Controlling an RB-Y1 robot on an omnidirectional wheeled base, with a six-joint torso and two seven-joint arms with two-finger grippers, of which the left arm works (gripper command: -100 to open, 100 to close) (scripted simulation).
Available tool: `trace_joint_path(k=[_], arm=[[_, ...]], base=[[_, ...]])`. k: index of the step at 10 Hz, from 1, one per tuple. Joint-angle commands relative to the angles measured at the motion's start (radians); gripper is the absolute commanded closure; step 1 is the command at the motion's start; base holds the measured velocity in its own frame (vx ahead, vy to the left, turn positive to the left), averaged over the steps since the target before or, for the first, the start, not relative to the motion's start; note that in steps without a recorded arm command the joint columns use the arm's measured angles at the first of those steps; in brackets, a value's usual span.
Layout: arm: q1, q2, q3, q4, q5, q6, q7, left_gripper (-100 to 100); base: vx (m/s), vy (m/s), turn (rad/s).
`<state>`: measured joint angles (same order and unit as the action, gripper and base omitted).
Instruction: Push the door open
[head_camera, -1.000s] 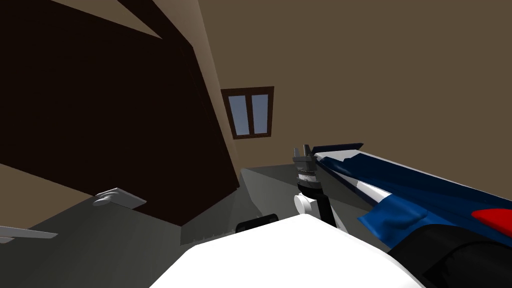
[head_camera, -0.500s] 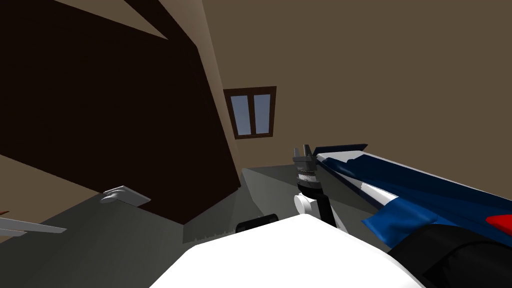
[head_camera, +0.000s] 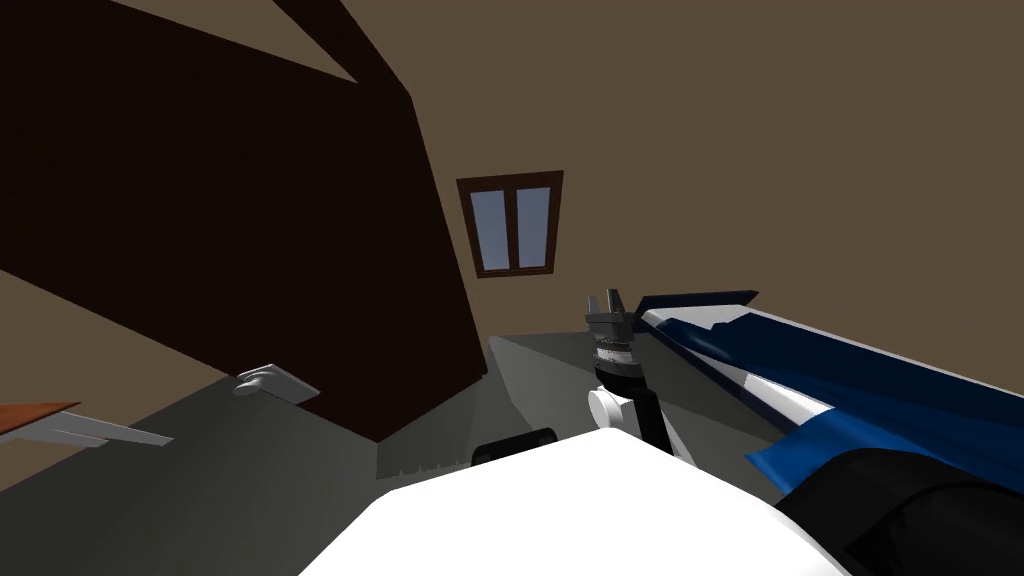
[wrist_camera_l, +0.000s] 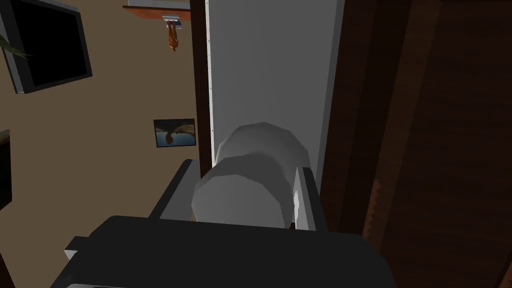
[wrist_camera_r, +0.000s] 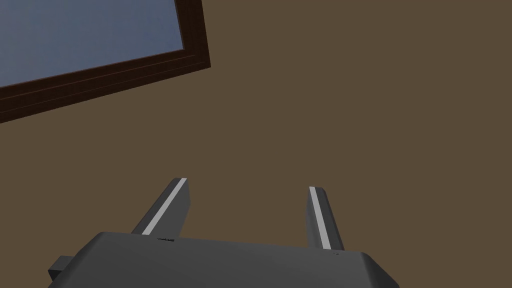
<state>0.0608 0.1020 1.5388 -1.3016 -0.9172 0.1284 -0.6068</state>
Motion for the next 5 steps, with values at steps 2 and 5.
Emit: trace_joint_path(k=[2, 5], arm=[[-0.017, -0.013, 0.008, -0.007, 0.063, -0.019, 0.017, 100], [-0.040, -0.018, 0.043, -0.013, 0.156, -0.054, 0.037, 100]], base=[[0.007, 0.051, 0.035], [0.024, 0.050, 0.043]])
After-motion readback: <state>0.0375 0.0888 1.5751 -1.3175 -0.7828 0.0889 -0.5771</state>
